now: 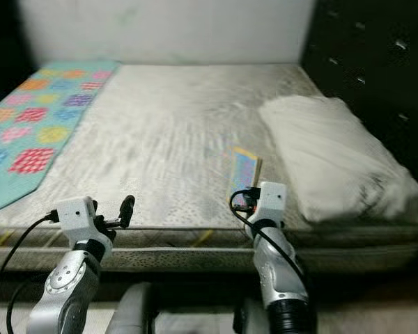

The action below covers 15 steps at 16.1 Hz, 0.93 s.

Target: Clean up the room

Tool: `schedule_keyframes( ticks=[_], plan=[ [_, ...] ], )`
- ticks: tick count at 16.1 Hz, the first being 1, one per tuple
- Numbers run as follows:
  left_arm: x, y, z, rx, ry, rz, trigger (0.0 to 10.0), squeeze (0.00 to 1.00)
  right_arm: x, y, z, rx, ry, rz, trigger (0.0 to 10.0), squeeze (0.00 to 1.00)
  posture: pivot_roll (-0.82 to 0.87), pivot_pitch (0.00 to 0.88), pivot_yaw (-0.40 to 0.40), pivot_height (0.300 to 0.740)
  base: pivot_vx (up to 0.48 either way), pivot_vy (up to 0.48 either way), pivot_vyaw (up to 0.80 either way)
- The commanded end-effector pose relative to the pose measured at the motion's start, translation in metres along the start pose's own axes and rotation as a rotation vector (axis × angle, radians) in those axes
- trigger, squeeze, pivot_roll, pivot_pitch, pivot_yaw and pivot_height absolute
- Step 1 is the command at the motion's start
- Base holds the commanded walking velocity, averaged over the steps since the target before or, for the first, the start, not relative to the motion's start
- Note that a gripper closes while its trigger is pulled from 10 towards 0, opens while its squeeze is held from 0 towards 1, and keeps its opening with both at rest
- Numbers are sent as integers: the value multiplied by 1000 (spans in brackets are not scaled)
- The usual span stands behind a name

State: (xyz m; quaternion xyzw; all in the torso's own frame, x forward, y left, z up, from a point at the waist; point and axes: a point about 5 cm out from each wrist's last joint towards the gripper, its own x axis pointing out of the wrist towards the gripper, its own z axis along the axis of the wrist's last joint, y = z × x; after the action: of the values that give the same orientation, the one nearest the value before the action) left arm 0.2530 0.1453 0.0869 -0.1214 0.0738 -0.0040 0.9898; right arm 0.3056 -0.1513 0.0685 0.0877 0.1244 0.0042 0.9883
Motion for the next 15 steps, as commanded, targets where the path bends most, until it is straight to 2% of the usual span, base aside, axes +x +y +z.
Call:
schedule_keyframes(
  ticks=[1, 6, 8, 9, 11, 15],
  plan=[
    [1, -2, 5, 8, -23, -3, 10000, 0, 4, 4, 18, -11, -73, 18, 10000, 0, 14, 0, 30, 630, 0, 0, 0],
    [1, -1, 6, 13, -27, 11, 10000, 0, 5, 10, 16, -2, -69, 31, 10000, 0, 22, 0, 31, 630, 0, 0, 0],
    [-2, -1, 7, 17, -28, 17, 10000, 0, 11, 19, 12, 92, -41, 14, 10000, 0, 58, 0, 33, 630, 0, 0, 0],
    [-3, -1, 8, 18, -28, 19, 10000, 0, 13, 22, 10, 109, -33, 13, 10000, 0, 75, 0, 31, 630, 0, 0, 0],
    [-9, 5, 10, 26, -24, 40, 10000, 0, 20, 49, 3, 207, 16, 33, 10000, 0, 118, 0, 29, 630, 0, 0, 0],
    [-9, 5, 10, 26, -24, 40, 10000, 0, 20, 49, 3, 207, 16, 33, 10000, 0, 118, 0, 29, 630, 0, 0, 0]
  ],
)
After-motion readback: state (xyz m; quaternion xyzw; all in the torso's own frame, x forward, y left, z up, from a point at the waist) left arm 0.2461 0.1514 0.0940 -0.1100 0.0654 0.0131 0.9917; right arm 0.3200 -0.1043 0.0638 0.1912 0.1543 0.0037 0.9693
